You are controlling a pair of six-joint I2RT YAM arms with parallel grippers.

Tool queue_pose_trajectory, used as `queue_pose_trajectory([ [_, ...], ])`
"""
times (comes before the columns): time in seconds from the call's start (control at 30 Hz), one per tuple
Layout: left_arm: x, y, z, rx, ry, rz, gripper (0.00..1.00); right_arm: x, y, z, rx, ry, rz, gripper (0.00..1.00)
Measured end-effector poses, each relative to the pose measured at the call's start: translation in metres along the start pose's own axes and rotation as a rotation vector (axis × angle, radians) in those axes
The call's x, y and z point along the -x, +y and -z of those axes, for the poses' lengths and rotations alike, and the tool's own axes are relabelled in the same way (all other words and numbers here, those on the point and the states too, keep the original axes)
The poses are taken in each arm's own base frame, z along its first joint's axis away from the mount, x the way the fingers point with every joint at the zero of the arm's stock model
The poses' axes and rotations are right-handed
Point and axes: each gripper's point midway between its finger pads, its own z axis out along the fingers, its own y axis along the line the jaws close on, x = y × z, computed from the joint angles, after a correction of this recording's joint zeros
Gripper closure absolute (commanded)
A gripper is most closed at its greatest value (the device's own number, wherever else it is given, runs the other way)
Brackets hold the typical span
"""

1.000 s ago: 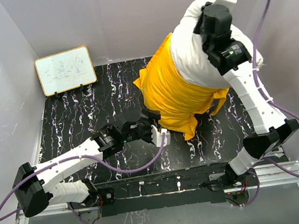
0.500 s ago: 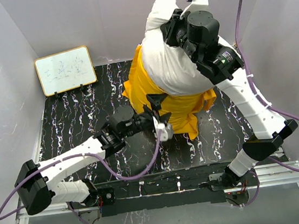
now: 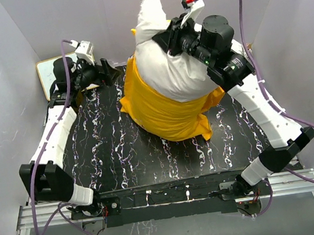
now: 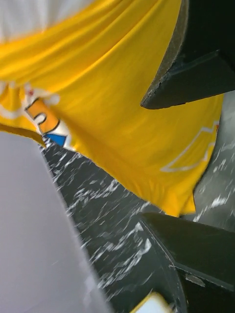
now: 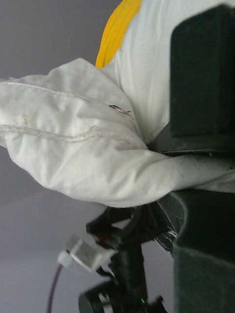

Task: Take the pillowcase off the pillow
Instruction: Remove the pillow from the pillowcase.

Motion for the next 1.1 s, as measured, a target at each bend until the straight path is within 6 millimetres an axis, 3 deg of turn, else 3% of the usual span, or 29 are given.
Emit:
queue_pose_trajectory([
  [0.1, -0.022, 0.017, -0.002, -0.018, 0.063, 0.251, 0.17, -0.007, 0.031, 0.010, 0.201, -0.002, 0.021, 0.92],
  [0.17, -0.020, 0.030, -0.002, -0.018, 0.064, 0.379, 0.18, -0.009, 0.050, 0.019, 0.318, 0.002, 0.031, 0.92],
  [0.3, 0.014, 0.047, 0.007, -0.019, -0.015, 0.495, 0.19, -0.011, 0.085, 0.038, 0.550, 0.024, 0.050, 0.92],
  [0.43, 0.050, 0.053, 0.020, -0.040, -0.100, 0.518, 0.19, -0.022, 0.104, 0.054, 0.704, 0.036, 0.061, 0.92],
  [0.73, 0.067, 0.011, 0.031, -0.238, -0.082, 0.625, 0.20, -0.030, 0.118, 0.097, 0.805, 0.016, 0.128, 0.92],
  [0.9, 0.069, -0.023, 0.033, -0.351, -0.042, 0.595, 0.22, -0.036, 0.131, 0.103, 0.845, 0.018, 0.144, 0.92],
  [1.0, 0.064, -0.051, 0.035, -0.421, -0.011, 0.556, 0.34, -0.044, 0.147, 0.098, 0.866, 0.031, 0.160, 0.92],
  [1.1, 0.058, -0.066, 0.038, -0.440, 0.013, 0.505, 0.56, -0.054, 0.163, 0.096, 0.891, 0.051, 0.178, 0.92],
])
